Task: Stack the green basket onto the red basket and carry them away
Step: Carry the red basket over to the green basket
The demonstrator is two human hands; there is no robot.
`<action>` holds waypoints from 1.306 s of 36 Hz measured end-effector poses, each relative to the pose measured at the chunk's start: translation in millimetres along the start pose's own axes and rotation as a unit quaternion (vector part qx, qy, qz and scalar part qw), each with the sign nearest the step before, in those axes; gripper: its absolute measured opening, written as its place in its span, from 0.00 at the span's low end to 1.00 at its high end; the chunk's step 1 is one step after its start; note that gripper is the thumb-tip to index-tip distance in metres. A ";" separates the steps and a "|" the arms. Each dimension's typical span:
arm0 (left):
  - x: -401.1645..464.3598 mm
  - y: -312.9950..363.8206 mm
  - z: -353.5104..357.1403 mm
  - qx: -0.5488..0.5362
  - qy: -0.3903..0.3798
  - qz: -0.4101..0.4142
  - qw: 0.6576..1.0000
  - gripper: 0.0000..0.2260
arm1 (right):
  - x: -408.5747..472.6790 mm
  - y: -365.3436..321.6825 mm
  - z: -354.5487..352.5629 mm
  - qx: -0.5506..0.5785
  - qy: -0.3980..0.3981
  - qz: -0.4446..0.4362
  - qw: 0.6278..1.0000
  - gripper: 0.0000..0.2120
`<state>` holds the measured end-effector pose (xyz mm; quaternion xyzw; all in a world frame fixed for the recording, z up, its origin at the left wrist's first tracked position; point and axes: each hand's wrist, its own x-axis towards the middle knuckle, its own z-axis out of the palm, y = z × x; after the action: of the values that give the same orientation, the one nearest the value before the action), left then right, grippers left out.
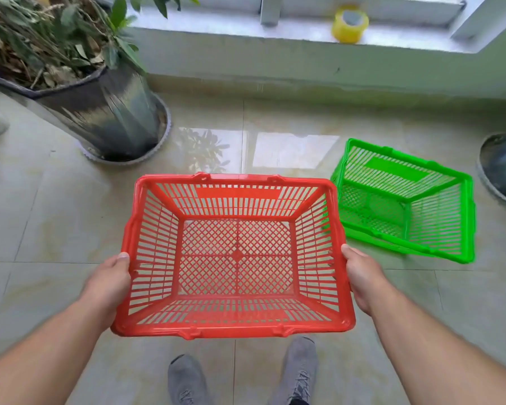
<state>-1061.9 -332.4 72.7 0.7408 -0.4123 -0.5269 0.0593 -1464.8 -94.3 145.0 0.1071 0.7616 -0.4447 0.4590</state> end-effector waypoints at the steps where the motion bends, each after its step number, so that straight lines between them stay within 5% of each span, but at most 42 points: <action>1: -4.0 5.3 5.9 -0.001 0.004 0.004 1.000 0.28 | 4.3 0.2 0.3 0.004 0.002 0.000 1.000 0.17; 14: 52.1 -6.4 69.3 -0.015 -0.003 0.013 1.000 0.21 | 111.3 42.2 14.8 -0.054 0.021 -0.005 0.998 0.16; 37: 156.4 -18.5 93.2 0.008 -0.011 0.012 1.000 0.32 | 195.2 47.4 55.6 -0.058 0.041 0.001 0.997 0.16; 47: 138.8 4.6 98.1 0.045 -0.002 -0.008 0.999 0.29 | 188.3 38.9 61.2 -0.103 0.052 -0.003 0.993 0.16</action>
<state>-1131.2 -394.9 -69.4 0.7453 -0.4292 -0.5098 0.0210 -1510.2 -165.4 -38.4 0.0801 0.8263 -0.3589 0.4265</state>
